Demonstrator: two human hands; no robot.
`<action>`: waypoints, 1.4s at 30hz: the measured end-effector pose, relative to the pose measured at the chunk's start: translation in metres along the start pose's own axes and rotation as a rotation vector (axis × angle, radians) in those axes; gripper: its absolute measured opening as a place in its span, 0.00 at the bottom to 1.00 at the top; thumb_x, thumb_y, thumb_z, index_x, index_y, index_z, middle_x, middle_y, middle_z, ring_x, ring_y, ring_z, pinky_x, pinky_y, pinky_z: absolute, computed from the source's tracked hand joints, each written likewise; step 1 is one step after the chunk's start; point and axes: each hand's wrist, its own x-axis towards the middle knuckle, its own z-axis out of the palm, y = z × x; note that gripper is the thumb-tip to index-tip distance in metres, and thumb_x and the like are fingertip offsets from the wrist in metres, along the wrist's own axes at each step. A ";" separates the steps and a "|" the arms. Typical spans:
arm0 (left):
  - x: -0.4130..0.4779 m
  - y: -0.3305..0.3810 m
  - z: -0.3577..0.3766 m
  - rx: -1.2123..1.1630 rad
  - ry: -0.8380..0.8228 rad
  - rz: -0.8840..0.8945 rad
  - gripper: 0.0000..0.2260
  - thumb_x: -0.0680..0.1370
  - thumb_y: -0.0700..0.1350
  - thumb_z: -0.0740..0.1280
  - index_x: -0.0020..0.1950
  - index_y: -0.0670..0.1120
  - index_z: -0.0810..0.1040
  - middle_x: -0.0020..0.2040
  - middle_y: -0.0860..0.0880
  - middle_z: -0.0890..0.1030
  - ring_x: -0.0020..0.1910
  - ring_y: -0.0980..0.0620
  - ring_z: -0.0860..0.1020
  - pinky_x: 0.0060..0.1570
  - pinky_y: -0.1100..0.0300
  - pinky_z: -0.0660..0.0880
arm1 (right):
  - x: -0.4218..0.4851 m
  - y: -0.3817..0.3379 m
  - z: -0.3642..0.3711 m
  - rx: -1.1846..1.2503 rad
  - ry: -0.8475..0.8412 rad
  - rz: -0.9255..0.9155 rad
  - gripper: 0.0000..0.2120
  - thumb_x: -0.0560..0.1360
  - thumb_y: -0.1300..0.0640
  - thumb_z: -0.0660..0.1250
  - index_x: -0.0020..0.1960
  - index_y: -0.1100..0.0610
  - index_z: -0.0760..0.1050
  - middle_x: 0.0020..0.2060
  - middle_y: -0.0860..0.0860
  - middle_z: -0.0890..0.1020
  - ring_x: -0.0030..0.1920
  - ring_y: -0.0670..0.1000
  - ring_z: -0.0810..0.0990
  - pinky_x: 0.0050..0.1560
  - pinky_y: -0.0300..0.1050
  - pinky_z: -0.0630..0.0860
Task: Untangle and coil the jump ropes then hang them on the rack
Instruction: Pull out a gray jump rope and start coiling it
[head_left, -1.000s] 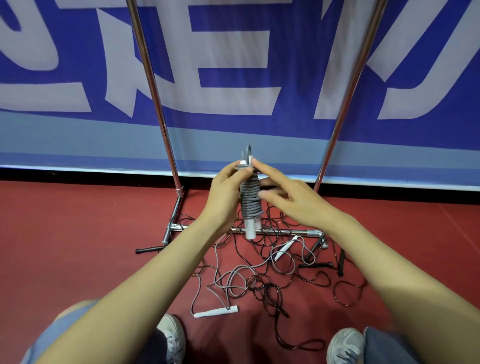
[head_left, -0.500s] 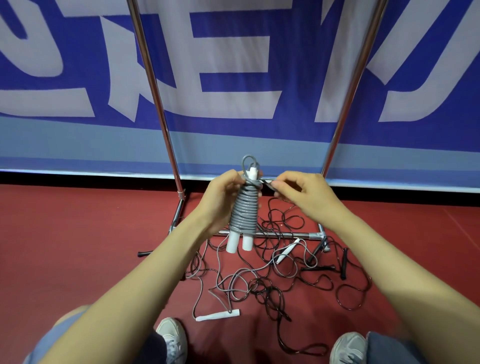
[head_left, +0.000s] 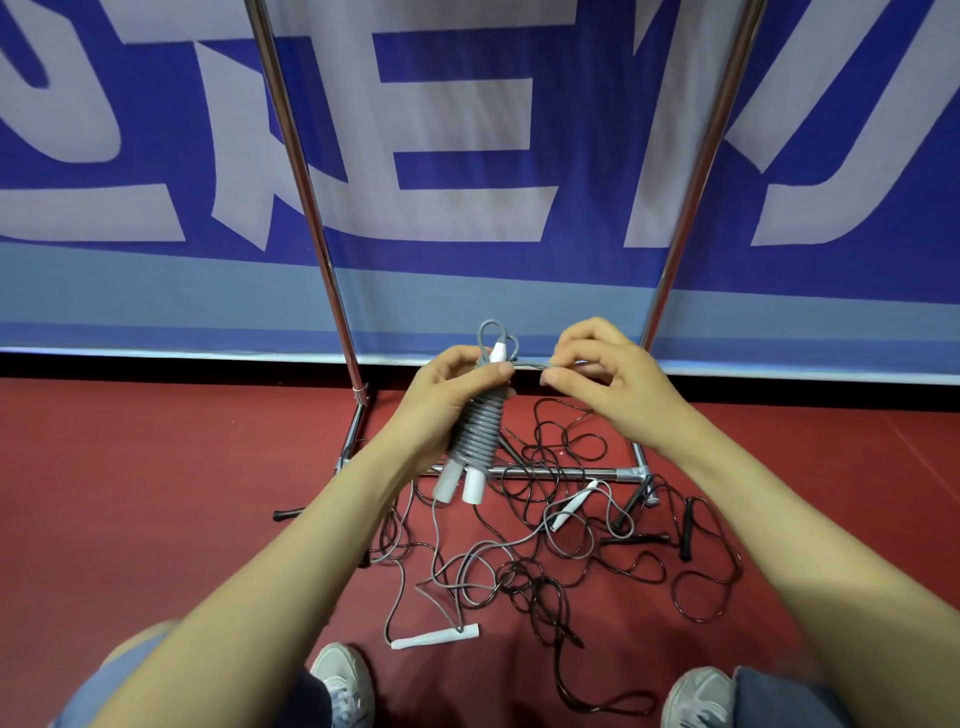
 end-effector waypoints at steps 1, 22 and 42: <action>0.000 0.000 -0.001 0.018 -0.020 0.015 0.12 0.73 0.41 0.71 0.54 0.40 0.78 0.45 0.45 0.81 0.40 0.54 0.81 0.42 0.64 0.76 | -0.001 -0.001 -0.001 0.045 -0.050 -0.010 0.07 0.75 0.62 0.70 0.42 0.52 0.79 0.51 0.46 0.74 0.48 0.38 0.77 0.53 0.30 0.71; -0.008 0.007 0.004 -0.008 -0.168 0.115 0.17 0.74 0.45 0.70 0.62 0.55 0.77 0.49 0.35 0.80 0.48 0.39 0.75 0.45 0.54 0.72 | -0.003 -0.004 -0.013 0.023 0.156 0.133 0.13 0.66 0.52 0.78 0.42 0.46 0.74 0.38 0.45 0.86 0.47 0.51 0.84 0.59 0.57 0.75; -0.011 0.017 -0.003 0.232 -0.339 0.084 0.17 0.76 0.40 0.66 0.64 0.46 0.76 0.59 0.47 0.81 0.54 0.51 0.80 0.55 0.62 0.75 | -0.009 -0.014 -0.004 -0.145 0.143 0.052 0.14 0.69 0.58 0.76 0.53 0.51 0.78 0.35 0.41 0.84 0.40 0.42 0.82 0.48 0.34 0.75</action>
